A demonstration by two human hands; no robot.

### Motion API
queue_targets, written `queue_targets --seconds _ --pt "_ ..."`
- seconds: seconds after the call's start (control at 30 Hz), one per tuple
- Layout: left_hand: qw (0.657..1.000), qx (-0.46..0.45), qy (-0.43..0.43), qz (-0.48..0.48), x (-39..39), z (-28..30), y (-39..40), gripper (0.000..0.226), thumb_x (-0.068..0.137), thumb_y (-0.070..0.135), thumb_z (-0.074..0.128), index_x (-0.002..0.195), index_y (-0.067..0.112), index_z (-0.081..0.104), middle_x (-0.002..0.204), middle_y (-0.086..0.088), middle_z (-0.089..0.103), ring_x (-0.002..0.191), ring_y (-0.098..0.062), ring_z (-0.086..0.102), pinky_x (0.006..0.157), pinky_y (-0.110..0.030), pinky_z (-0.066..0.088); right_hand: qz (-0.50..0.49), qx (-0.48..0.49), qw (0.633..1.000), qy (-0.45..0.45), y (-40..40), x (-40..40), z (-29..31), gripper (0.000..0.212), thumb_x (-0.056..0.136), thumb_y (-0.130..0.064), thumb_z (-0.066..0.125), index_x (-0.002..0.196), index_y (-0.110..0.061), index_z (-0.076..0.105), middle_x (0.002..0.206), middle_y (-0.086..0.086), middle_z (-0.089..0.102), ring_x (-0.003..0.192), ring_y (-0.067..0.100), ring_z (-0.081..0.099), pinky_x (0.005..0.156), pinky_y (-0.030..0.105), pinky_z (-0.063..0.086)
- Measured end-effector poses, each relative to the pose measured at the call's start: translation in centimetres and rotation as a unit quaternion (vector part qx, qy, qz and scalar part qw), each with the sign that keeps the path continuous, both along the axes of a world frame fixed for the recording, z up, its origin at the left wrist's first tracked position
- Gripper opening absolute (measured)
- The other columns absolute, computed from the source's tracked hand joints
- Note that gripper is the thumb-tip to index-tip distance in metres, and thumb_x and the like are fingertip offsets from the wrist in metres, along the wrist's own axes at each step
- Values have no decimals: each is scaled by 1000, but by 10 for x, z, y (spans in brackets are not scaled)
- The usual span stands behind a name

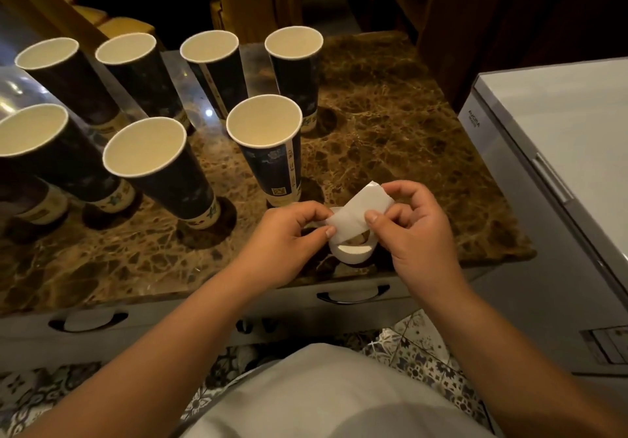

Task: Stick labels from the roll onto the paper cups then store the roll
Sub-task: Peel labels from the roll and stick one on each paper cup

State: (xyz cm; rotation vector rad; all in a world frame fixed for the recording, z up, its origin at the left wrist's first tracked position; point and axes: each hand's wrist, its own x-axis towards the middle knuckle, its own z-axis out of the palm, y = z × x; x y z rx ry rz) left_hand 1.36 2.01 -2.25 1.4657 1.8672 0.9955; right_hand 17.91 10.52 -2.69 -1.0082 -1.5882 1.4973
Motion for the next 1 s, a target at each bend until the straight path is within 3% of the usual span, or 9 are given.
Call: queue_targets --seconds 0.2,0.4,0.5,0.57,0.63,0.67,0.87,1.0 --pt "999 -38 -8 -19 -2 7 10 15 91 20 65 99 33 66 95 18 66 88 0 63 80 -24 56 -83 22 996 -20 0 -4 0 32 86 -12 69 107 -28 51 63 -2 63 63 10 65 65 24 54" --pt "997 -58 4 -46 -10 9 16 10 92 22 64 93 31 67 97 14 69 91 -4 63 85 -34 56 -115 29 993 -16 3 -8 1 32 86 -13 70 103 -31 50 68 0 64 67 16 67 69 32 57" --pt "996 -56 -30 -61 -12 10 17 11 94 21 61 92 27 70 94 11 71 89 -5 65 84 -34 56 -138 88 984 -68 1 -10 0 38 82 -13 74 107 -29 51 92 -5 62 76 7 61 69 18 52" --pt "996 -55 -42 -64 -12 9 18 12 95 21 59 93 26 70 94 11 71 89 -5 65 84 -34 56 -139 266 941 -157 -1 -7 0 37 80 -12 74 111 -19 56 112 -3 50 93 8 52 78 11 45" --pt "996 -52 -47 -64 -13 8 19 12 95 21 59 94 25 70 94 10 71 89 -7 66 85 -37 56 -97 468 854 -204 -1 -3 -4 24 82 -11 70 105 -11 62 112 2 48 99 20 49 80 22 44" --pt "995 -50 -50 -63 -13 7 19 12 95 21 59 94 24 70 94 9 72 89 -8 66 85 -38 56 -72 511 830 -212 -2 -2 -5 18 83 -12 68 101 -9 65 108 5 53 97 24 50 78 29 45" --pt "996 -39 -51 -64 -11 7 18 12 95 20 59 97 21 71 94 9 71 90 -6 65 86 -36 55 -50 556 770 -308 -6 -1 4 12 85 -28 68 92 -20 73 104 5 66 101 24 46 77 37 33" --pt "996 -27 -53 -65 -11 6 18 13 95 19 59 97 19 71 93 8 71 89 -8 66 84 -37 55 -67 566 768 -293 -8 -1 7 14 91 -31 63 98 -23 71 124 7 62 119 28 41 85 54 41"
